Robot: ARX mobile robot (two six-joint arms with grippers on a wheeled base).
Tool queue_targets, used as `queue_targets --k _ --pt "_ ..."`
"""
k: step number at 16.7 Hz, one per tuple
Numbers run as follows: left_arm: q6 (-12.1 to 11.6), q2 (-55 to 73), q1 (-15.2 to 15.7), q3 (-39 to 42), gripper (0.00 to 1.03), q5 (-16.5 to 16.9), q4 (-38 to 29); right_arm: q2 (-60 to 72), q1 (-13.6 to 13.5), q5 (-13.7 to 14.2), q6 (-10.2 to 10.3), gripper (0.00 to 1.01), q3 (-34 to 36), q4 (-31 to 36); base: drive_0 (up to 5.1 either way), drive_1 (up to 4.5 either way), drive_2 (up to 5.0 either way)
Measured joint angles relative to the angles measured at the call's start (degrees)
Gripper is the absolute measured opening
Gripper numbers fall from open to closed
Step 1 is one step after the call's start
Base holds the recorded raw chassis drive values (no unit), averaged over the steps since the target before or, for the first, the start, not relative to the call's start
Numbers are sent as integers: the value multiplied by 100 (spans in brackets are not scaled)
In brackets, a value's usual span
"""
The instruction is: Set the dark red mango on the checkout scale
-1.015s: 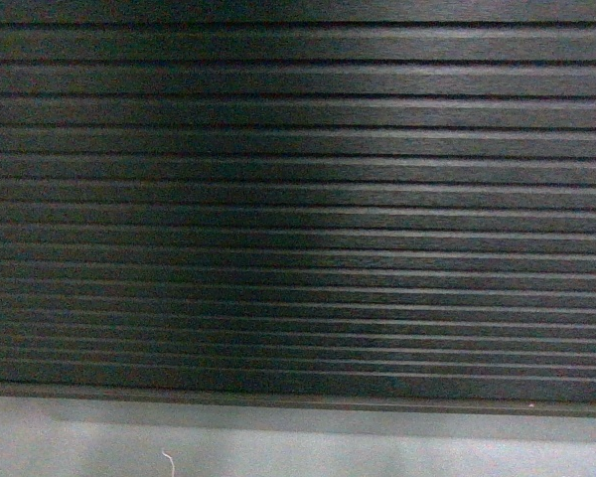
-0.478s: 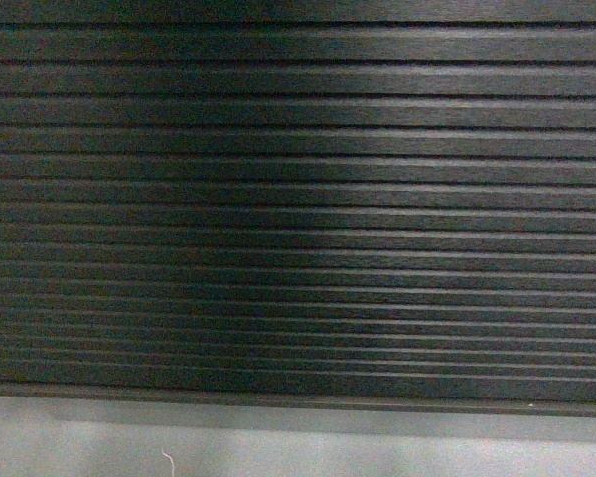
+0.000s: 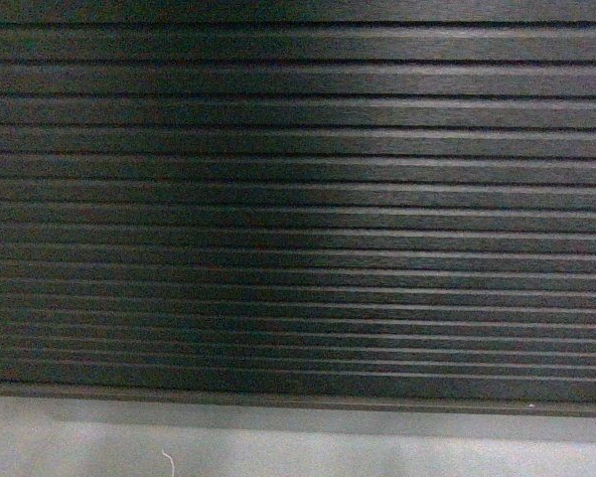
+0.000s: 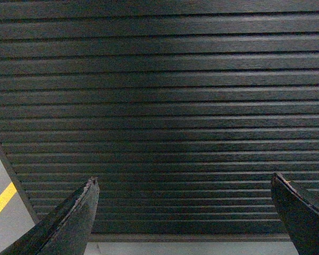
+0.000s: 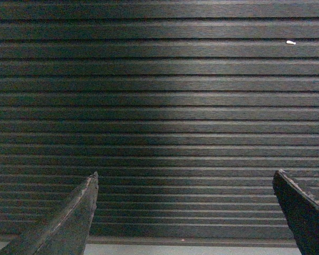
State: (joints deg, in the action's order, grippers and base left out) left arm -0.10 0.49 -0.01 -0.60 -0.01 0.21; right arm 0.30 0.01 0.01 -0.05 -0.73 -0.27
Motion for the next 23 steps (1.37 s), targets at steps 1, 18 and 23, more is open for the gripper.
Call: queue_targets --k 1,18,23 --pt "-2 0 0 0 98 0 2 0 0 0 0 98 0 0 0 0 0" --pt "-2 0 0 0 98 0 -4 0 0 -2 -4 98 0 4 0 0 0" --pt "-4 0 0 0 98 0 0 0 0 2 4 98 0 0 0 0 0"
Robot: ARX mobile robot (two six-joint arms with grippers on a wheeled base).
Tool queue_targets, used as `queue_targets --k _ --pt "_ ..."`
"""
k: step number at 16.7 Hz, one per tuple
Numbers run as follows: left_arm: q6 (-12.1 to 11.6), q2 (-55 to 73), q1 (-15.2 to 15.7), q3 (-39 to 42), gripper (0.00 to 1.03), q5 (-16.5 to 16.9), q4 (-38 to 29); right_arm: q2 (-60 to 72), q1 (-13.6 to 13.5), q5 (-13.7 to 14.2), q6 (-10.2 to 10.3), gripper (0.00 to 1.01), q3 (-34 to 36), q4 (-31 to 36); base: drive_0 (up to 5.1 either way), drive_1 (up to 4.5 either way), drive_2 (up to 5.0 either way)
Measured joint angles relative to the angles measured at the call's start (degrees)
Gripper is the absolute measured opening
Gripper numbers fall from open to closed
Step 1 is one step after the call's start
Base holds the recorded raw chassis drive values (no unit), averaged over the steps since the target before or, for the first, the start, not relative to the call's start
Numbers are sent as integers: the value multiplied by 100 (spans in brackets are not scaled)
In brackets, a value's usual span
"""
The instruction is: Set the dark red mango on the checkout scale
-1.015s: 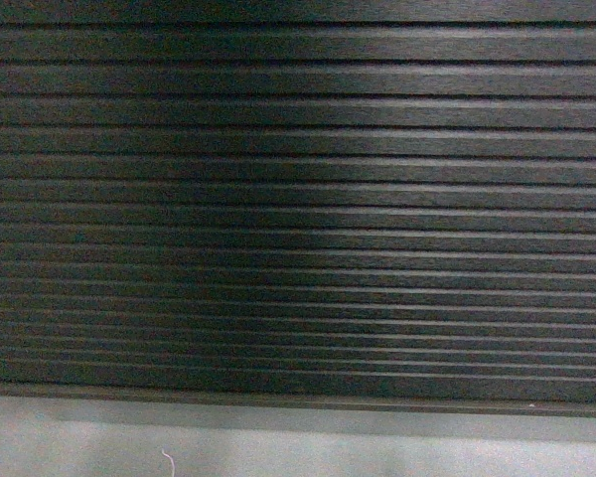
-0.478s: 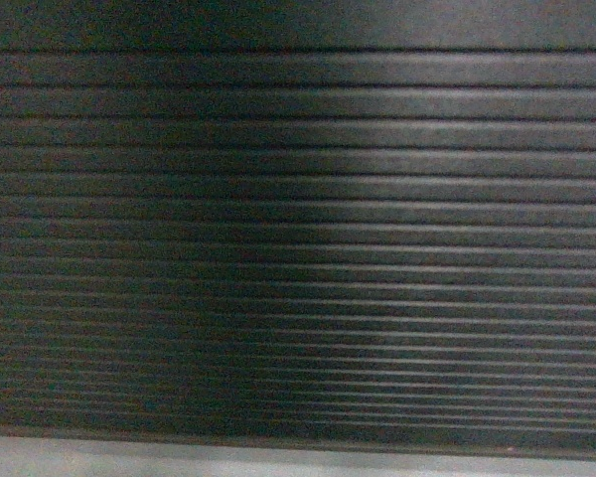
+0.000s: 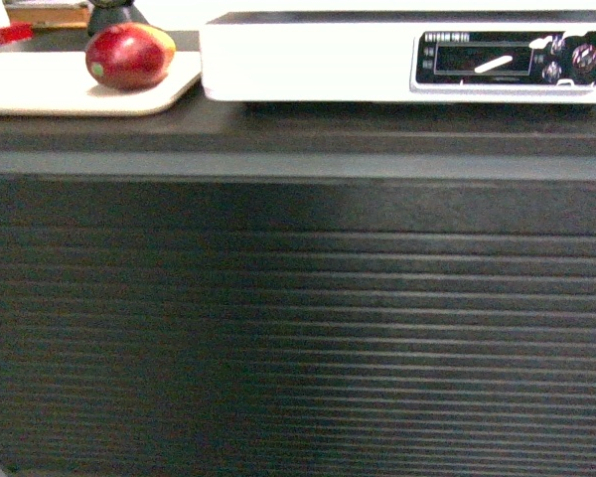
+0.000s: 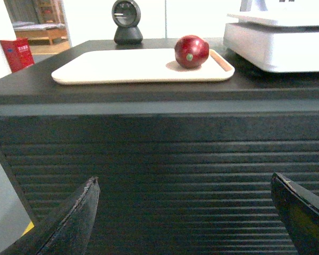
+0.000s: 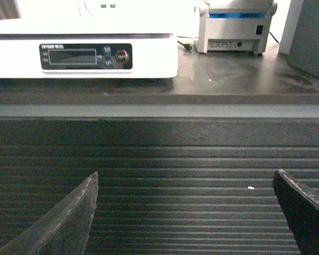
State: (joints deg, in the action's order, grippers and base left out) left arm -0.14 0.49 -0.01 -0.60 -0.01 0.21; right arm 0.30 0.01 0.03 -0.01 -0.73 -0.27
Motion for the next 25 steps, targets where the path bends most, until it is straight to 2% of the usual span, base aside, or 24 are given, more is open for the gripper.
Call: queue_targets --k 25 --pt "2 0 0 -2 98 0 -2 0 0 -2 -4 98 0 4 0 0 0"
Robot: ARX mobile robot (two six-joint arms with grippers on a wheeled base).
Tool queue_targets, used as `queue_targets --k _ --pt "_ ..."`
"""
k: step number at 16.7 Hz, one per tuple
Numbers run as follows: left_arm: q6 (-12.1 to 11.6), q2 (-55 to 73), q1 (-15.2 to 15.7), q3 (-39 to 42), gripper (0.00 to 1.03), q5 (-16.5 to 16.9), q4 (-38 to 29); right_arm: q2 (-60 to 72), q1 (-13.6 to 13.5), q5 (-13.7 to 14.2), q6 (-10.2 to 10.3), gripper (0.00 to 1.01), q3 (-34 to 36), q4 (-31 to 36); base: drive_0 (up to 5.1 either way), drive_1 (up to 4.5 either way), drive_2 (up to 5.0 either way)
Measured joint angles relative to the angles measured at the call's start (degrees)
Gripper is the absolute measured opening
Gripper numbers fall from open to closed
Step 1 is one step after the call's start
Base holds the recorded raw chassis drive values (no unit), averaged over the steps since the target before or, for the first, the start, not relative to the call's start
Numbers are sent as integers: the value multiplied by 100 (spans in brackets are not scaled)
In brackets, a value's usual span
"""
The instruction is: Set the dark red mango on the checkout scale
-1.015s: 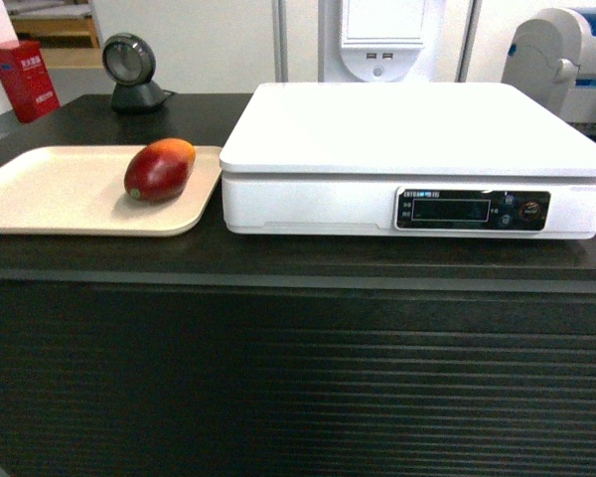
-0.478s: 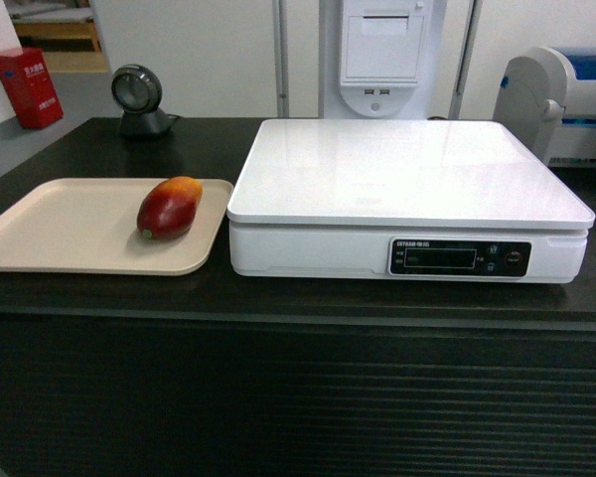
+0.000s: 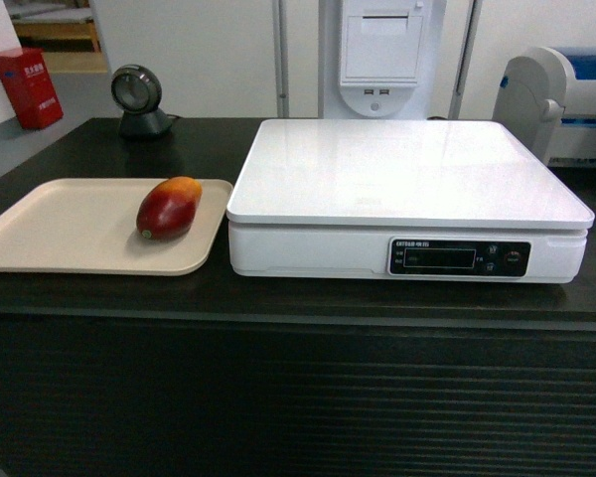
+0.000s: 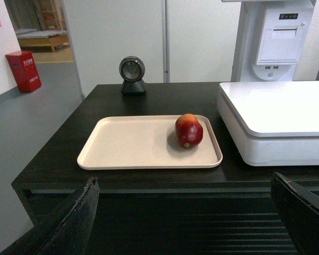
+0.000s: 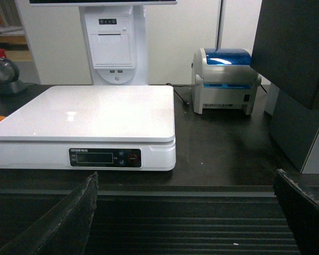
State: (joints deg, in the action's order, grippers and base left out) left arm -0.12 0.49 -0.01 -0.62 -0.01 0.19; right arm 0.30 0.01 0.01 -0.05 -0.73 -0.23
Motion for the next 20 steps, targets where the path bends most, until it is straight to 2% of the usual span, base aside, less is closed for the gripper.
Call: queue_targets --k 8,9,10,11,12,14,16,17,18,19,20 --pt "0 0 0 0 98 0 0 0 0 0 0 98 0 2 0 0 0" --pt "107 138 -186 -151 98 -466 544 0 0 0 0 98 0 2 0 0 0" --pt "212 789 -586 -356 98 -1161 555 0 0 2 0 98 0 0 0 0 0" --pt "236 1185 -748 -498 98 -1401 214 0 0 0 0 98 0 4 0 0 0" --pt "254 1537 -846 -612 98 -1504 -295 0 0 2 0 98 0 0 0 0 0" --pt "247 2527 -992 -728 98 -1252 -1399 0 0 0 0 98 0 2 0 0 0" --pt "155 4201 -581 -857 98 -592 -2920 0 0 0 0 98 0 0 0 0 0" --pt "50 5250 -308 -1169 98 -197 -3779 0 0 0 0 98 0 2 0 0 0" --pt "-57 6140 -114 -1585 98 146 -4365 0 0 0 0 98 0 2 0 0 0" --pt "-205 7248 101 -2238 98 555 -4736 0 0 0 0 98 0 2 0 0 0" --pt "-426 8013 153 -2741 98 538 -4704 0 0 0 0 98 0 0 0 0 0"
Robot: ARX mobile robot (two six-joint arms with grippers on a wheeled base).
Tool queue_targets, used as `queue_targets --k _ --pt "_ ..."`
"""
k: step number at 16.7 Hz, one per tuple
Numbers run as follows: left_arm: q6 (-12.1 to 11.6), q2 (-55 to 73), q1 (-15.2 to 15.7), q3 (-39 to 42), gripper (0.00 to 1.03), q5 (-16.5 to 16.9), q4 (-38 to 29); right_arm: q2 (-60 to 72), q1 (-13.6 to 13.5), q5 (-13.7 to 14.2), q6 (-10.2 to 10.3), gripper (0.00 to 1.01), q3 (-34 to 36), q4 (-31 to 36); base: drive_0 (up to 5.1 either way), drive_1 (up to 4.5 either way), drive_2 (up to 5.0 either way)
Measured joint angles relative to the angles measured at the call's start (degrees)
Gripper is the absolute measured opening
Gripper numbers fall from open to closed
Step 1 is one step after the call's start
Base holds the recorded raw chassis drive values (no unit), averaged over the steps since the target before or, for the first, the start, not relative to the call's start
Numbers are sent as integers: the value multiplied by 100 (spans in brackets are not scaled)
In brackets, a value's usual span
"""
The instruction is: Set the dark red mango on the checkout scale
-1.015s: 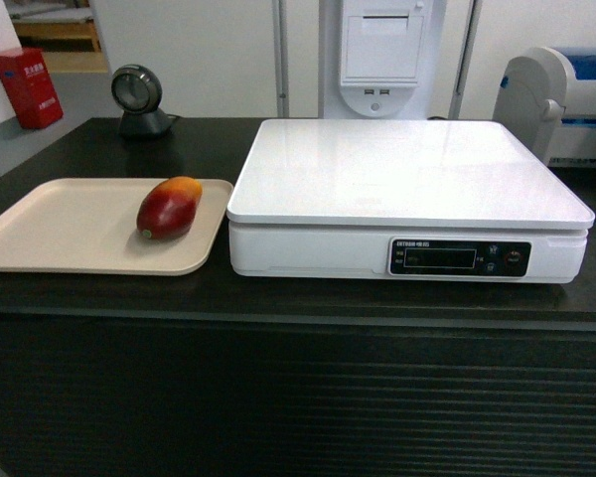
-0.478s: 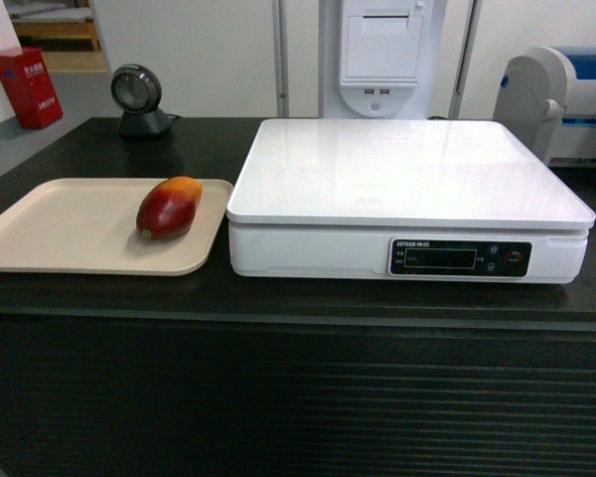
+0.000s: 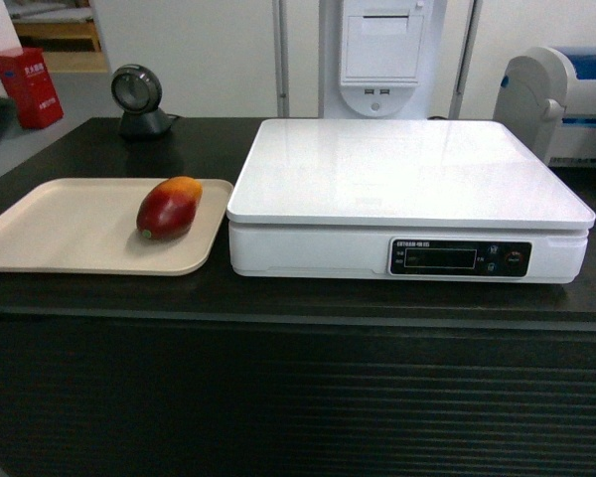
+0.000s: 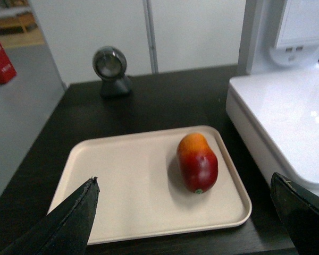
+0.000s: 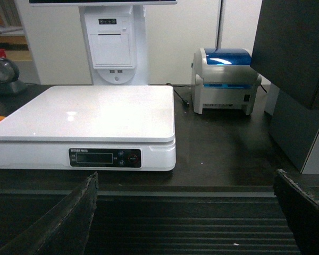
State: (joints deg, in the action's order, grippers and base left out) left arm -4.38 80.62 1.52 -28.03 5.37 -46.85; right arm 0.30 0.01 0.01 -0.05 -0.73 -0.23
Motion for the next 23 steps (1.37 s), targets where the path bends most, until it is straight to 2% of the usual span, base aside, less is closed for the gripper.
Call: queue_targets --k 1,3,4,7,11,17,21,23 --pt "-216 796 35 -564 98 133 240 0 0 0 0 98 0 2 0 0 0" --pt "-249 1884 28 -1604 98 444 846 0 0 0 0 98 0 2 0 0 0" --pt "-179 2295 -22 -2175 98 538 1145 0 0 0 0 98 0 0 0 0 0" --pt "-146 3084 -249 -3453 98 568 1860 0 0 0 0 98 0 2 0 0 0" --pt "-170 4079 -358 -4730 98 385 2754 0 0 0 0 98 0 0 0 0 0" --pt "-170 4699 -483 -5729 98 345 3410 0 0 0 0 98 0 0 0 0 0" --pt "-369 5324 -533 -6522 98 129 3956 0 0 0 0 98 0 0 0 0 0" --pt "-389 5591 -492 -6824 98 24 4212 0 0 0 0 98 0 0 0 0 0"
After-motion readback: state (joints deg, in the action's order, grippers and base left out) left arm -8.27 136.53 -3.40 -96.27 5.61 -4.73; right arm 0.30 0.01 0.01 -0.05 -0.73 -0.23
